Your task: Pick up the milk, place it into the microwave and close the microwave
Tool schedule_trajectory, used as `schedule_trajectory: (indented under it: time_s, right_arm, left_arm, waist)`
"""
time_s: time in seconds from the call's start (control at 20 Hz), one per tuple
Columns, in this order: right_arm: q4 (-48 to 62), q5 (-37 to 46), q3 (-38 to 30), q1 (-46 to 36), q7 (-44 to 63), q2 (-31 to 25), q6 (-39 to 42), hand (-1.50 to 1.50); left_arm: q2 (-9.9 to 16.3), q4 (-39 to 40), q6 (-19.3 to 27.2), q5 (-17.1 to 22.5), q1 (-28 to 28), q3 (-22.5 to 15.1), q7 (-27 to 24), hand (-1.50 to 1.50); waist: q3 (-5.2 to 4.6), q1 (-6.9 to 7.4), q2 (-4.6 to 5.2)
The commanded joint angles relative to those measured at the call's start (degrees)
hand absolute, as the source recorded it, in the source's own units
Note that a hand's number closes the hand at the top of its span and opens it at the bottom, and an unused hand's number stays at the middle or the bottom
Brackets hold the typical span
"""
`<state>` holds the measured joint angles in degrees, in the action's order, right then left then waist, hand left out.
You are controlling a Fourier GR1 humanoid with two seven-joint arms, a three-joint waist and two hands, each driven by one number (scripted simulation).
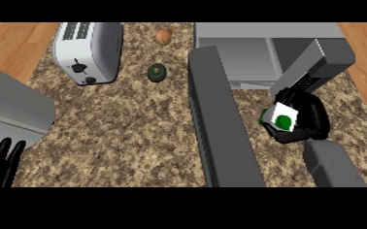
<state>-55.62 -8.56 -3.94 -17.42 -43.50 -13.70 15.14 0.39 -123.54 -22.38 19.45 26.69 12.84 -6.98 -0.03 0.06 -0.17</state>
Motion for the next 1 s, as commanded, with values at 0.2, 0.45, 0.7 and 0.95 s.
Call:
schedule_trajectory:
  time_s: [0.2,0.45,0.7,0.95]
  right_arm:
    - [-4.0,3.8,1.2,-6.9,10.7,2.9,-8.7,1.5]
    - [0.7,7.2,2.3,-13.1,13.5,5.7,-12.7,1.5]
    - [22.3,8.3,-2.3,-25.5,6.0,4.4,-12.3,1.5]
    - [33.7,10.8,-3.4,-34.7,3.0,4.3,-15.0,1.5]
  left_arm:
    - [-0.3,-0.1,-0.8,0.7,-0.3,2.0,0.9,-1.5]
    - [1.4,3.7,-0.2,2.3,-3.8,4.0,1.6,-1.5]
    - [1.5,3.6,-2.2,0.3,-3.1,3.6,0.1,-1.5]
    - [4.9,3.7,-3.7,6.6,-4.1,6.3,3.3,-1.5]
  waist:
    - [0.02,0.46,0.14]
    - [0.02,0.36,0.17]
    - [0.07,1.25,0.49]
    - [0.12,3.01,1.09]
